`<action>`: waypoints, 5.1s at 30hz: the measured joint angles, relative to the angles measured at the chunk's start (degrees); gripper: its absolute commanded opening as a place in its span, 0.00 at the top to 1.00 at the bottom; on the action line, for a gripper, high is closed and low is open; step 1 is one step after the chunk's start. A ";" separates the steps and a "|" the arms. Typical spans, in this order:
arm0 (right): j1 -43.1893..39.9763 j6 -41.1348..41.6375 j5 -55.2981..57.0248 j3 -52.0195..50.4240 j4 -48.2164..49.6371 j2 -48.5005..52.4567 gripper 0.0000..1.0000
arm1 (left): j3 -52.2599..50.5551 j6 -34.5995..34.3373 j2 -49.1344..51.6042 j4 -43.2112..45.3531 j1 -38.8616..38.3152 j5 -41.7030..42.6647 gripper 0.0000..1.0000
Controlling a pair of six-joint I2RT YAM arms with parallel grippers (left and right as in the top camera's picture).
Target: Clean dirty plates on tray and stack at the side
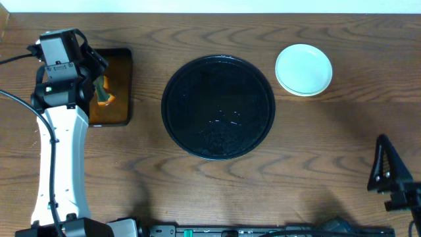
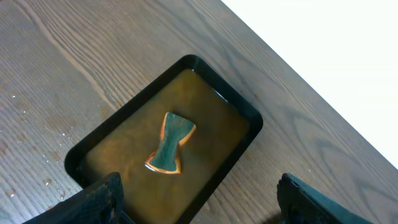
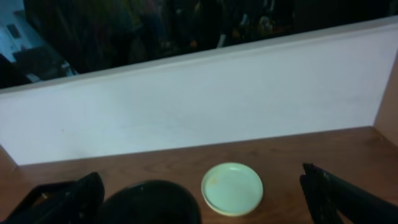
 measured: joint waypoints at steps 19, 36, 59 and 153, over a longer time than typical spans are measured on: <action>-2.71 0.11 -0.04 -1.40 -34.82 -1.55 0.01 | 0.00 0.00 0.00 0.00 0.00 0.02 0.20; -16.09 -11.45 -5.53 -38.05 12.79 -19.37 0.01 | 0.00 0.00 0.00 0.02 0.02 0.00 0.20; -25.90 -14.99 -9.22 -80.06 66.47 -29.31 0.01 | 0.00 0.00 0.00 0.00 0.00 0.02 0.20; -31.26 -11.76 -23.93 -80.24 50.27 -29.16 0.01 | -57.79 27.54 -25.20 32.06 -2.32 10.36 0.19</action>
